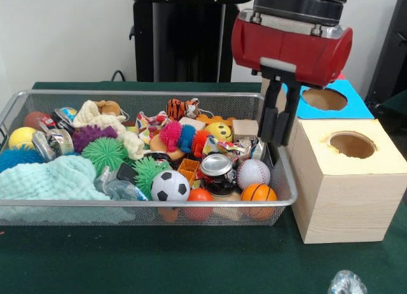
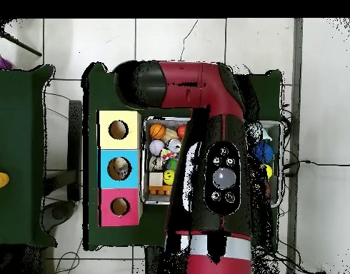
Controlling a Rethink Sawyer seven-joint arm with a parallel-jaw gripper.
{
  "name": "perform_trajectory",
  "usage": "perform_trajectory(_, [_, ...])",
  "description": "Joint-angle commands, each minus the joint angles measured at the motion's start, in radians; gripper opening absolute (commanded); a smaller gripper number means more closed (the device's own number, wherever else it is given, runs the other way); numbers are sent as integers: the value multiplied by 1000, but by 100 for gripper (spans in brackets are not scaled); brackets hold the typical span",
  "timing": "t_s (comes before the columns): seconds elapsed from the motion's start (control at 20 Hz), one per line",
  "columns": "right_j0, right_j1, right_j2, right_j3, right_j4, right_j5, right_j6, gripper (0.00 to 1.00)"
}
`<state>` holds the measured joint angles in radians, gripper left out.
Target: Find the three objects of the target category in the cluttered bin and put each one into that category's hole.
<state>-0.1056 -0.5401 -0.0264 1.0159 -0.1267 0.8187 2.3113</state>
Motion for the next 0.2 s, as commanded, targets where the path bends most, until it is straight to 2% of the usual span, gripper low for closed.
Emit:
perform_trajectory(0.05, [-3,8,6,141,15,-14,116,0])
perform_trajectory(0.2, [-9,11,13,142,13,-18,100,0])
